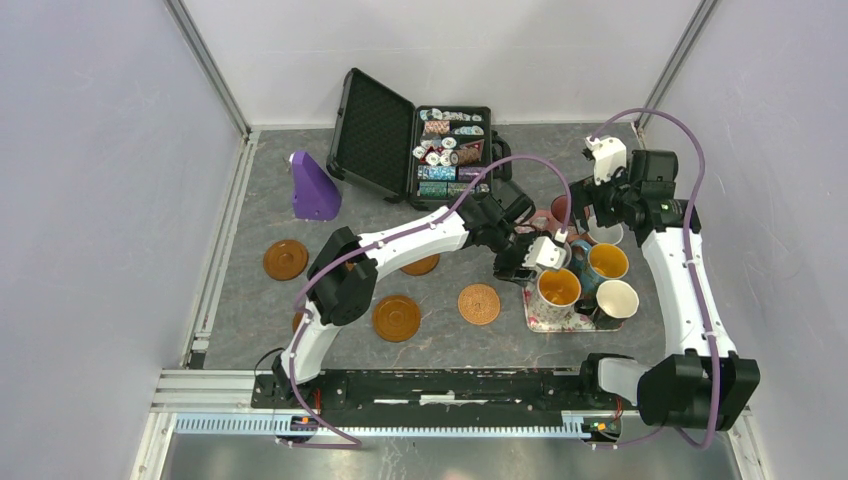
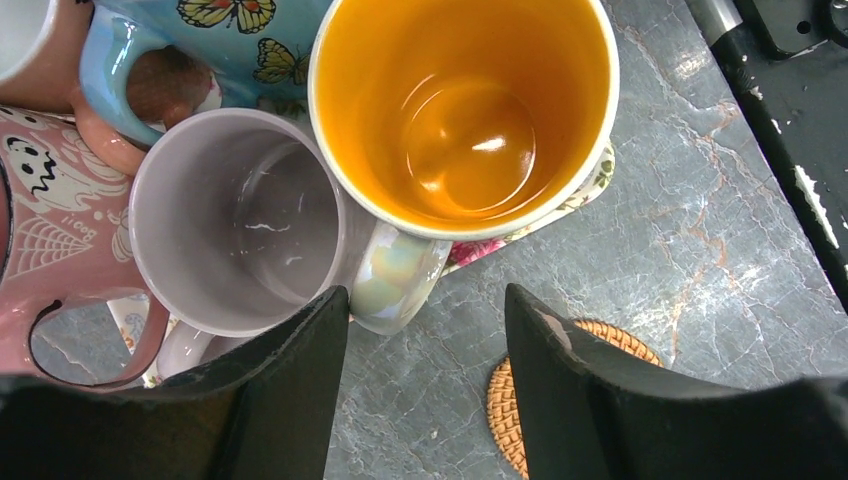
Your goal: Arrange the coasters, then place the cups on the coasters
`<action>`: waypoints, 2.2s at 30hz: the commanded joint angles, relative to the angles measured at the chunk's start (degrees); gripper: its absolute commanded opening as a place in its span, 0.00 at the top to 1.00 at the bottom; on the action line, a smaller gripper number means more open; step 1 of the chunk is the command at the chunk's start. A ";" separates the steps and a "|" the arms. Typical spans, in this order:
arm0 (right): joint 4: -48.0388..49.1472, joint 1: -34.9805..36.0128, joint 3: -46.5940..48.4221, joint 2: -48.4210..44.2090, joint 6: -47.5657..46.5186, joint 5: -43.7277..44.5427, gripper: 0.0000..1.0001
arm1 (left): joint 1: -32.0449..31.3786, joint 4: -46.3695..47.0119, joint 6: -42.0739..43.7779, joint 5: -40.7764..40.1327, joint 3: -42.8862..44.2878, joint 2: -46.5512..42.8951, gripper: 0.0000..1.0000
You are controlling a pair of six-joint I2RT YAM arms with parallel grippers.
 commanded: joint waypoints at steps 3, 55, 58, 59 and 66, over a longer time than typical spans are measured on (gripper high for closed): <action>2.02 -0.58 2.89 0.96 0.59 -1.58 0.02 | -0.51 -1.78 1.41 1.59 1.92 -1.12 0.40; 2.46 -4.36 5.15 3.53 -0.60 -5.77 0.02 | -4.22 17.62 -30.08 -10.63 -11.92 -6.94 0.97; 2.64 -4.36 5.23 3.81 -0.64 -5.92 0.02 | -3.99 18.89 -32.65 -10.96 -12.23 -9.11 0.98; 2.64 -4.36 5.34 3.88 -0.71 -5.99 0.02 | -3.92 19.00 -33.13 -11.07 -12.23 -10.05 0.98; 3.47 -4.45 5.23 4.36 -0.57 -8.14 0.02 | 1.82 22.68 -40.91 -7.32 -17.95 -19.56 0.98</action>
